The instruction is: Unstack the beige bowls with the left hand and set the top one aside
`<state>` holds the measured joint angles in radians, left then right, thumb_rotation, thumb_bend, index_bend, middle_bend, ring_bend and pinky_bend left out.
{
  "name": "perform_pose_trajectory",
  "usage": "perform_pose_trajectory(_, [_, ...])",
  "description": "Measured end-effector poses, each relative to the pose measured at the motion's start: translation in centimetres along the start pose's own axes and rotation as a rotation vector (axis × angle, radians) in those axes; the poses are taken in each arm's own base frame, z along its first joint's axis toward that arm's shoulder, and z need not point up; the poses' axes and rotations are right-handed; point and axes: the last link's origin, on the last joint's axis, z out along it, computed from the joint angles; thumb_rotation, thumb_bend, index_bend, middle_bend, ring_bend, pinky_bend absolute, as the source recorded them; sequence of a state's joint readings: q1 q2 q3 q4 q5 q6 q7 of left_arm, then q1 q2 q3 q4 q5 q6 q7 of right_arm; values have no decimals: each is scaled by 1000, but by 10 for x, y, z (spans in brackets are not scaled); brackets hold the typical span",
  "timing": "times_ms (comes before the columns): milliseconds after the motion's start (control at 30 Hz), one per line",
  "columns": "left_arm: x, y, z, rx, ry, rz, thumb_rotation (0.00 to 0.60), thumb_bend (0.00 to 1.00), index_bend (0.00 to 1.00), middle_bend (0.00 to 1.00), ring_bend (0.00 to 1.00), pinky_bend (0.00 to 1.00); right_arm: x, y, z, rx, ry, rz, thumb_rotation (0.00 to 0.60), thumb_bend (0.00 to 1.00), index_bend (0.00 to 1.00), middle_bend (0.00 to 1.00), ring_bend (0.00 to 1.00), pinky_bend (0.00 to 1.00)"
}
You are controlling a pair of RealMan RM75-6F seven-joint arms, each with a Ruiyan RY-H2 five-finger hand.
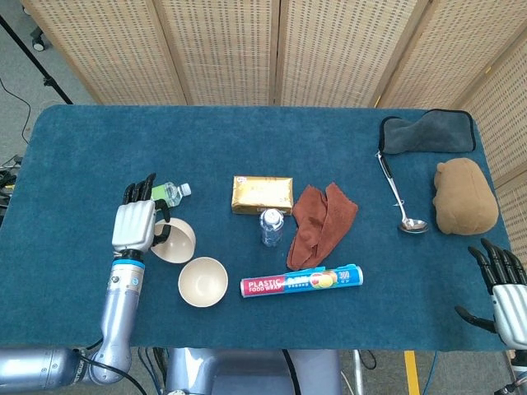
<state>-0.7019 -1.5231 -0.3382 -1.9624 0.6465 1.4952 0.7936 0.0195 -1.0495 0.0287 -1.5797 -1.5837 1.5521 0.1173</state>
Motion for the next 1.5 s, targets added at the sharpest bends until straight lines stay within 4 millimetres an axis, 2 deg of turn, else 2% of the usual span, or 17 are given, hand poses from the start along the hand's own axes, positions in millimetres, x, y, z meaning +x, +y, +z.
perform_pose_trajectory(633, [-15, -39, -6, 69, -39, 46, 600, 417, 819, 52, 70, 0, -4, -3, 1, 3, -13, -12, 600, 105, 82, 0, 0, 51])
perform_pose_trajectory(1233, [-32, -53, -3, 93, -52, 63, 600, 406, 817, 52, 70, 0, -4, -2, 1, -1, -11, -14, 600, 105, 82, 0, 0, 51])
perform_pose_trajectory(1300, [-32, -54, -3, 94, -49, 64, 600, 400, 796, 51, 70, 0, -4, -2, 1, -2, -10, -14, 600, 105, 82, 0, 0, 51])
perform_pose_trajectory(1500, [-30, -59, -1, 110, -27, 72, 600, 389, 601, 51, 70, 0, -5, -2, 2, -2, -10, -14, 600, 105, 82, 0, 0, 51])
